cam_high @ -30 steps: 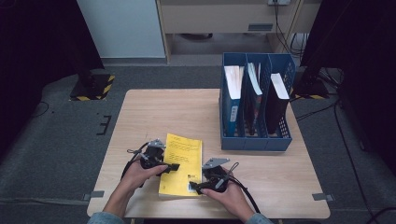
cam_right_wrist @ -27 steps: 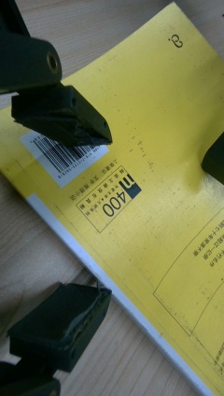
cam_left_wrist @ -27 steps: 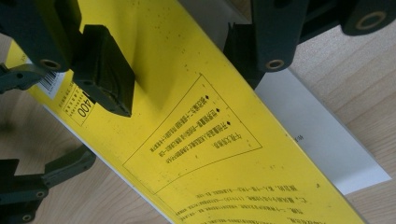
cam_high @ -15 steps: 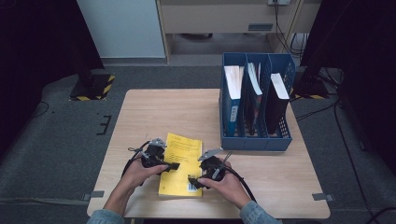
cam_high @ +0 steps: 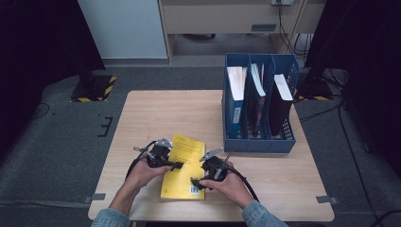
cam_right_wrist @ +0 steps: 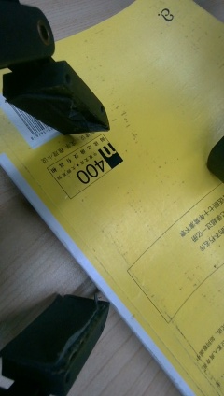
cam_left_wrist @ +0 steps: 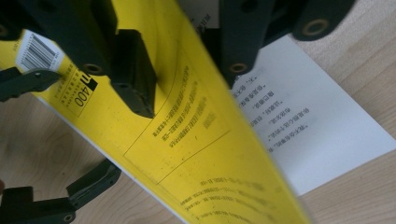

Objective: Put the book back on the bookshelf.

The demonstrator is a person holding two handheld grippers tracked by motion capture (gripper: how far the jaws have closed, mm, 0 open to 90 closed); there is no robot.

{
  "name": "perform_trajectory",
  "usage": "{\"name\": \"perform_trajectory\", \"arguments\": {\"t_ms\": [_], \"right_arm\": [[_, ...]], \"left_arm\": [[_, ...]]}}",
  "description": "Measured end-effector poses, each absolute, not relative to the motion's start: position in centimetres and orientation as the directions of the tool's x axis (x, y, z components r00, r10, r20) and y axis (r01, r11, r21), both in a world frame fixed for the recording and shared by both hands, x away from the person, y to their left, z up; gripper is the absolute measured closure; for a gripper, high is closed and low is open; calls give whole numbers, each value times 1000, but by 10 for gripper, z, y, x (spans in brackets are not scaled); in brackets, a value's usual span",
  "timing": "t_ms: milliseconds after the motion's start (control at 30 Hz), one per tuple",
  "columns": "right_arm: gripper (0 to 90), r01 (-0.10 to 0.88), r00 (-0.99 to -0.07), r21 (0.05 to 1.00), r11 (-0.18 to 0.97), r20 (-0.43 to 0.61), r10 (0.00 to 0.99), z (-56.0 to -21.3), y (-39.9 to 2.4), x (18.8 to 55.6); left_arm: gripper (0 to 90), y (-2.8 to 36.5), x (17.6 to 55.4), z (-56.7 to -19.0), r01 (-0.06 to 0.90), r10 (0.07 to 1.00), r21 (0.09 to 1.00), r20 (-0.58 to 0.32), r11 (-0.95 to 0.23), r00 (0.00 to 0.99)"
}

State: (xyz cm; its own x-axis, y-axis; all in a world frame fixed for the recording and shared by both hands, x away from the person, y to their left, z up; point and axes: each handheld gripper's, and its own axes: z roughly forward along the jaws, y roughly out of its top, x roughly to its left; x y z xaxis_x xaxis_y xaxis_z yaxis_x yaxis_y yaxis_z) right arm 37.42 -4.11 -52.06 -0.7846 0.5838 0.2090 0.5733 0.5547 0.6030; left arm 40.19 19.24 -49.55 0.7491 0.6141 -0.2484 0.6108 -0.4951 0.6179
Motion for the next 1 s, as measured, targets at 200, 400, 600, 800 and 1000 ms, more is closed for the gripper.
{"name": "perform_trajectory", "arguments": {"t_ms": [200,400,600,800,1000], "right_arm": [[138,572,-792,594,566,221,569,-520,-43,383],[167,588,-781,608,533,255,570,-521,-48,391],[172,591,-782,607,531,270,562,-521,-50,396],[155,604,-778,606,518,307,547,-521,-52,401],[149,609,-786,593,526,362,502,-521,-53,410]], "left_arm": [[774,190,398,-489,579,604,646,-222,-497,766],[799,190,395,-483,566,595,675,-229,-473,770],[817,190,392,-480,557,589,683,-226,-472,776],[819,191,391,-472,545,574,692,-226,-475,787],[821,191,387,-464,521,548,702,-219,-486,807]]}}
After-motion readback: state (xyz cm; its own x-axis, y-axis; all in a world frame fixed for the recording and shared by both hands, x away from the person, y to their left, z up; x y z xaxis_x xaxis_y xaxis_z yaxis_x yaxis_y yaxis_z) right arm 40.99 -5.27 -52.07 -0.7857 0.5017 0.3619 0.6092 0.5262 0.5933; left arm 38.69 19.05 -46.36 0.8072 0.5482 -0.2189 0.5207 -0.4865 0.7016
